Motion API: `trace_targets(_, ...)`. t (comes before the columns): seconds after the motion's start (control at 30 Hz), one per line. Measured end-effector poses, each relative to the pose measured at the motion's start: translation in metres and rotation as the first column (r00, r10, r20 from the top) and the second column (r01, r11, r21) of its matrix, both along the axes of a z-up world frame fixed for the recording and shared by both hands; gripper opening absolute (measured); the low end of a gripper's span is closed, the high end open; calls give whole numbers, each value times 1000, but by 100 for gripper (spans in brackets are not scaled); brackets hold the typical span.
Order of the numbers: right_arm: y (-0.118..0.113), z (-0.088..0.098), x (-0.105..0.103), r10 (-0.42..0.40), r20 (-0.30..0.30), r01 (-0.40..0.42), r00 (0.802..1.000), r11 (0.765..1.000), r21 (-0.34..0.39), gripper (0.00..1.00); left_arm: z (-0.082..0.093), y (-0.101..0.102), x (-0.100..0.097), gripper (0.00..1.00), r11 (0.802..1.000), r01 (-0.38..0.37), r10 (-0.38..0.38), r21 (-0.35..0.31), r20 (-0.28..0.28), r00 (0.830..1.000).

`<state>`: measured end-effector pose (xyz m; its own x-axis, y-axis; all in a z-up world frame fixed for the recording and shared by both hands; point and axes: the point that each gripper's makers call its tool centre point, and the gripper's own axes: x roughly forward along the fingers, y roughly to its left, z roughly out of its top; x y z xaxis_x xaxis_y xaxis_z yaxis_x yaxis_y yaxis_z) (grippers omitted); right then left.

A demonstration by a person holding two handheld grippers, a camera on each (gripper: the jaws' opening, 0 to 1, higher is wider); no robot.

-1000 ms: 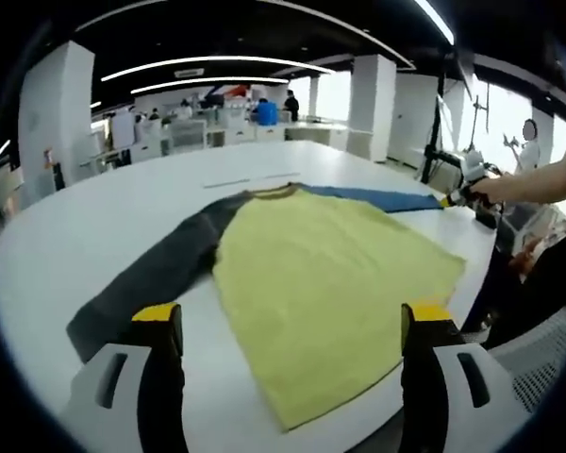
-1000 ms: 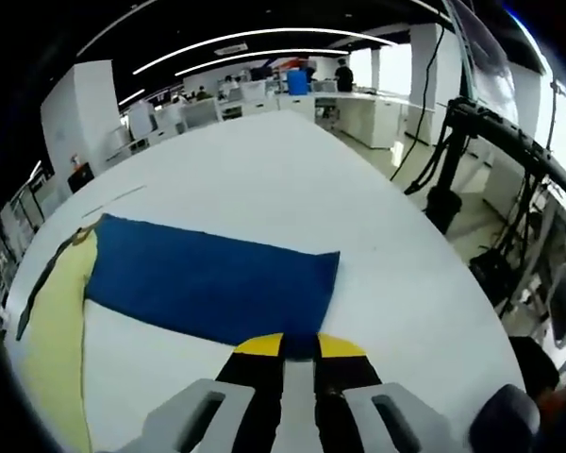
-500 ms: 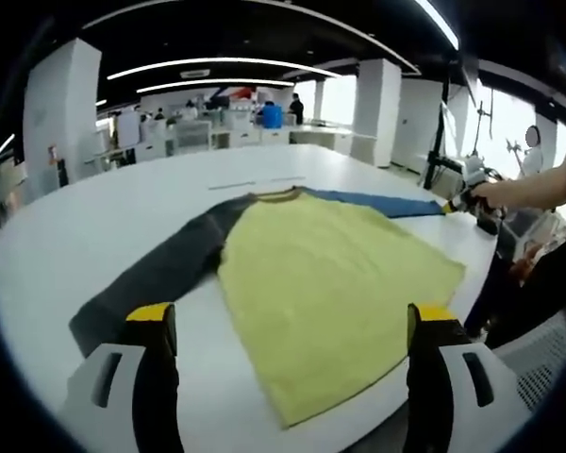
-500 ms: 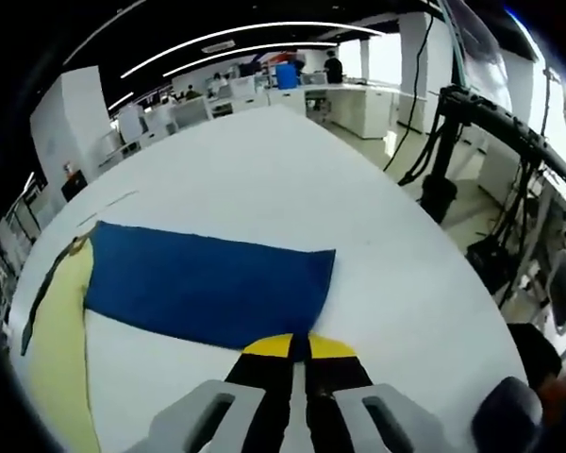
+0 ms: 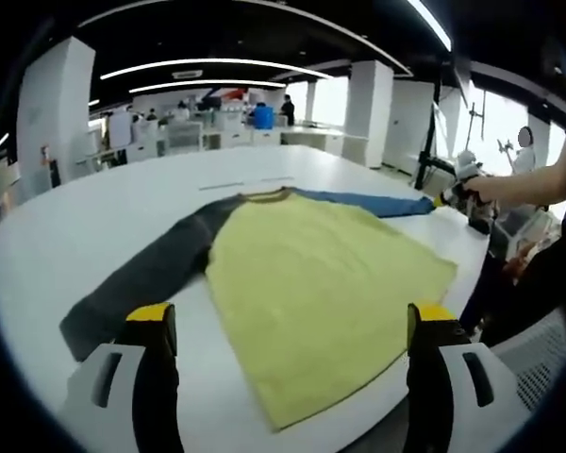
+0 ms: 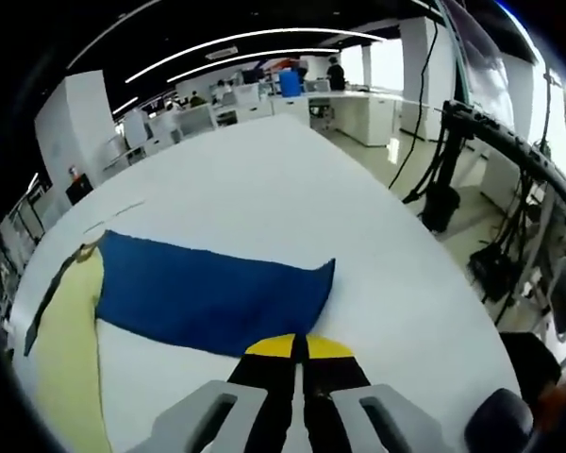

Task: Fold the garment on the visible template until the final outline fits inside the template.

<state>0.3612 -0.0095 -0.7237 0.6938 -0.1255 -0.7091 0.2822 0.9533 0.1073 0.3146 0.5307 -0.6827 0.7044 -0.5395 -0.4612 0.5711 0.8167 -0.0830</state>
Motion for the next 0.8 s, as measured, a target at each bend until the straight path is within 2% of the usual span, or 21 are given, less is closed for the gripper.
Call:
trace_targets(0.53,38,24,34,94,92,-96,991,995,15,0,5,3,6,99,1000,5,-5,-7,17,1000)
trace_targets(0.8,64,28,55,138,135,-148,981,987,60,0,6,1,7,99,1000,5,-5,-15,19,1000)
